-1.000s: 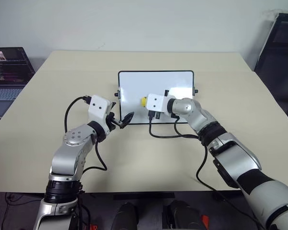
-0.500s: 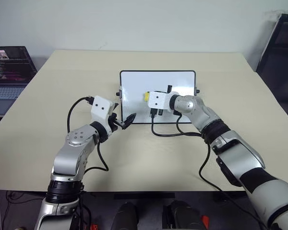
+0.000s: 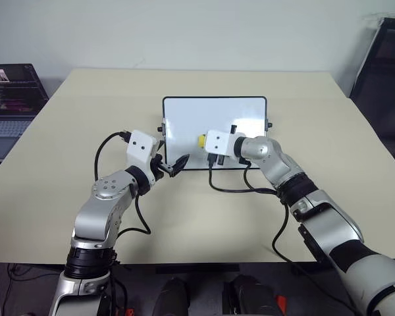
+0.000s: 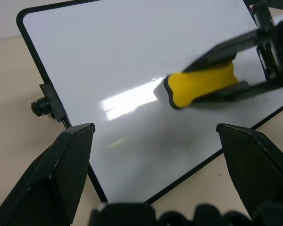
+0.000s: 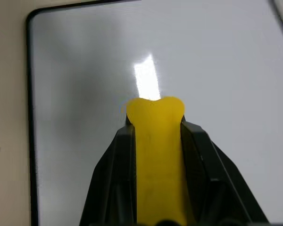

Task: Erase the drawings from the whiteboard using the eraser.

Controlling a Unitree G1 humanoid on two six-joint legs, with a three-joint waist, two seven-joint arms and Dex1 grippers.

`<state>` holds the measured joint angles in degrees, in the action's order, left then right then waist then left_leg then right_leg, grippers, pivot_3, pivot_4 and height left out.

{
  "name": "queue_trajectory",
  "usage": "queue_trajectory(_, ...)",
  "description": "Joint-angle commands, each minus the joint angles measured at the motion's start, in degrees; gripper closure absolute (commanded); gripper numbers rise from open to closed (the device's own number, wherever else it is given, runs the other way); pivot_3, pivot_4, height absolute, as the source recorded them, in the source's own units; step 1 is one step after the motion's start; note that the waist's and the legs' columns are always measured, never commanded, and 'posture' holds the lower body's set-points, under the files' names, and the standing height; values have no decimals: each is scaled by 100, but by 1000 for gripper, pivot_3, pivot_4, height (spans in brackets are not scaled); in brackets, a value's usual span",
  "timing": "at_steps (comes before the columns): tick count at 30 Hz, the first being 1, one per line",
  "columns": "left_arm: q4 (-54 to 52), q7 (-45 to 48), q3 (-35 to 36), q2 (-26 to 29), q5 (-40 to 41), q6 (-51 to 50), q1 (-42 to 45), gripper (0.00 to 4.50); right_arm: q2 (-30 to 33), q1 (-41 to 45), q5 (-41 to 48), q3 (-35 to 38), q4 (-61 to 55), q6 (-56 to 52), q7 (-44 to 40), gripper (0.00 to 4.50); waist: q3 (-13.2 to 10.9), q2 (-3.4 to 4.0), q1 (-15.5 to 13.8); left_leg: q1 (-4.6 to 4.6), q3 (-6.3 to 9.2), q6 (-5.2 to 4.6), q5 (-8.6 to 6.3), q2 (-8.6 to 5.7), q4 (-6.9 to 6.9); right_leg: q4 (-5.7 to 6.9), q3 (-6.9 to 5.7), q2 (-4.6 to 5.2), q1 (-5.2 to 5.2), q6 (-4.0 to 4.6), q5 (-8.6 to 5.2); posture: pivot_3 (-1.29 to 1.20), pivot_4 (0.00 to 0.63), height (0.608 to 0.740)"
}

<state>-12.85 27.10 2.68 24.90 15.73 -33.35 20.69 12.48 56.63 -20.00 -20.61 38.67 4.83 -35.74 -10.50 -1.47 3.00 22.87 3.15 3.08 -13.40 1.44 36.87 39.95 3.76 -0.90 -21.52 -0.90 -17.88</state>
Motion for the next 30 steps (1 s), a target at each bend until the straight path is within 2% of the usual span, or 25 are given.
queue_trajectory(1, -152, 186, -44, 65, 76, 82, 154, 0, 15, -368, 660, 550, -1220, -774, -231, 3524, 0, 0, -17, 6, 0, 1, -2, 0, -3, -3, 0, 1, -5, 0, 0, 0, 150, 740)
queue_trajectory(7, -204, 768, -458, 175, 75, 157, 387, 0, 272, -1775, 1420, 1526, -3999, -2881, -167, 3524, 0, 0, -133, 75, 2, 9, -5, 3, -8, -14, -2, 1, -71, 0, -3, 0, 150, 740)
queue_trajectory(12, -187, 1333, -808, 338, 51, 408, 511, 0, 237, -3438, 1804, 2448, -6457, -4589, 401, 3524, 0, 1, -148, 96, 11, 8, -6, 1, -5, -24, -9, 3, -80, 0, -3, 0, 150, 740)
queue_trajectory(16, 156, 1836, -1084, 353, 8, 753, 705, 0, 165, -4671, 1776, 2662, -7751, -5319, 846, 3524, 0, 1, -120, 92, 9, 7, -6, 0, -5, -22, -9, -1, -79, -1, -4, 0, 150, 740)
queue_trajectory(21, 858, 2342, -1559, 41, -144, 1278, 1188, 0, -141, -5253, 1566, 2640, -7858, -5443, 1643, 3524, 0, 1, -77, 74, -21, 5, -4, -3, -1, -4, 5, -7, -76, -29, -20, 0, 150, 740)
queue_trajectory(25, 1412, 2640, -1840, -217, -287, 1616, 1519, 0, -231, -5110, 1713, 2733, -7641, -5702, 1869, 3524, 0, 1, -71, 72, -27, 2, -2, -3, 4, -3, 6, -11, -73, -31, -20, 0, 150, 740)
queue_trajectory(30, 1950, 3267, -2279, -349, -482, 1915, 1852, 0, -178, -4565, 1781, 3009, -6821, -5514, 2228, 3524, 0, 1, -65, 73, -31, 1, -2, -5, 2, -2, 9, -17, -74, -26, -18, 0, 150, 740)
